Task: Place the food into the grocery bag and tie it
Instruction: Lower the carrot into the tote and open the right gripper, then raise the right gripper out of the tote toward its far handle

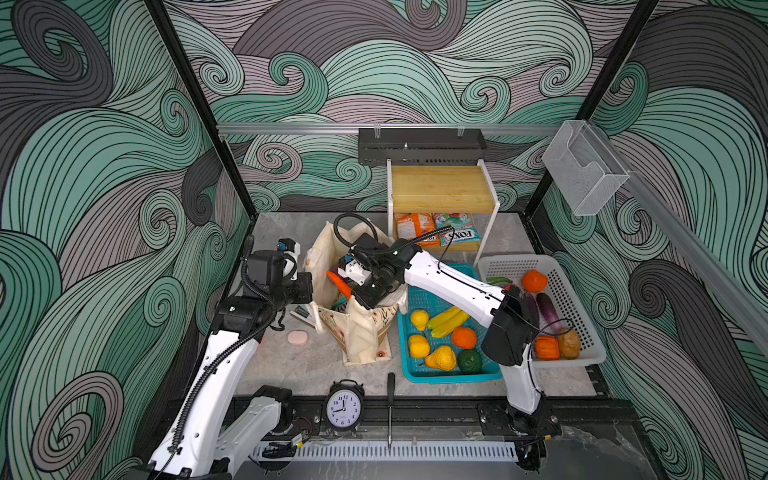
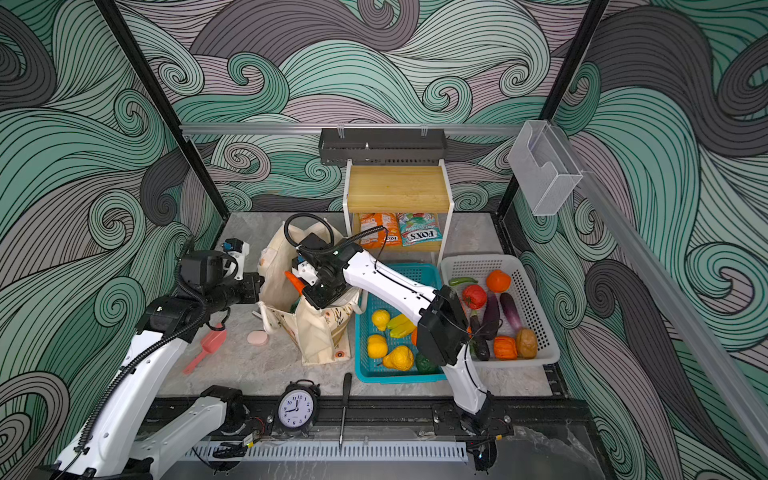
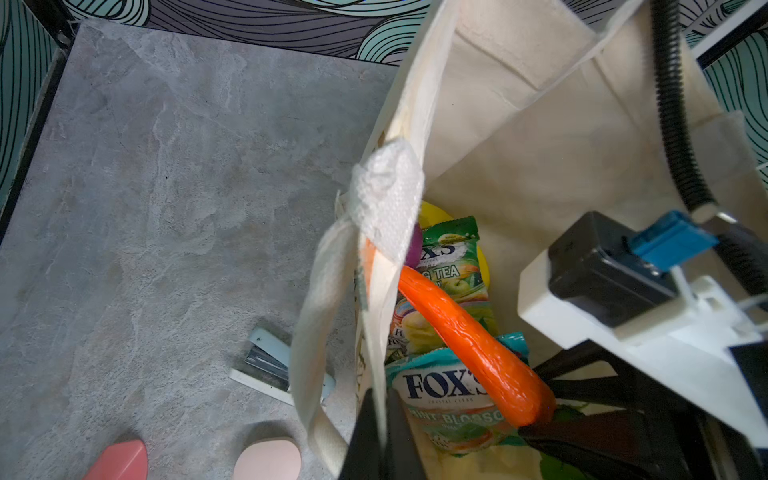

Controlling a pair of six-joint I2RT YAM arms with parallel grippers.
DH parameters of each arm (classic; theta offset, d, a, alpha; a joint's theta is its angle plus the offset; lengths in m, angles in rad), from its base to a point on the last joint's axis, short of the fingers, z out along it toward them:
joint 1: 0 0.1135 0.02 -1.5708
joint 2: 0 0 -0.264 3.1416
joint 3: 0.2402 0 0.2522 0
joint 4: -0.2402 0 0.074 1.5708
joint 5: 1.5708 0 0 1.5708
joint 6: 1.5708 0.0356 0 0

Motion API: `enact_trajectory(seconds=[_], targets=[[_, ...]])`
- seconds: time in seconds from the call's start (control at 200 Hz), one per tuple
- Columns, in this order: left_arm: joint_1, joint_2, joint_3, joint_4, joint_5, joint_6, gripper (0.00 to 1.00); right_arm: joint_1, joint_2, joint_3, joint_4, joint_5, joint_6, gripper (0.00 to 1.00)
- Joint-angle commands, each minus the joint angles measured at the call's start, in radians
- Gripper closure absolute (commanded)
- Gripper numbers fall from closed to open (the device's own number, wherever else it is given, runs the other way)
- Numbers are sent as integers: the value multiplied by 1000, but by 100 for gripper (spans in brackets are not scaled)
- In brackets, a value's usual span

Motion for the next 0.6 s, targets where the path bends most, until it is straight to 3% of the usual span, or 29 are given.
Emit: enact_trajectory(seconds=[0.0, 0.155, 0.34, 0.395, 0.45, 0.595], targets=[[8, -9, 3, 11, -6, 9, 100, 2, 23, -13, -68, 28, -3, 59], [7, -9, 3, 12, -3, 9, 100, 2, 15, 31, -75, 28, 1, 55], [7, -12, 2, 12, -6, 9, 100, 4, -7, 64, -77, 15, 21, 42], [8, -11, 3, 10, -6, 11, 100, 5, -23, 69, -77, 14, 24, 16], [7, -12, 3, 10, -4, 9, 100, 5, -42, 75, -77, 38, 39, 7], [7, -10, 3, 11, -4, 9, 100, 5, -100, 101, -71, 68, 77, 3]])
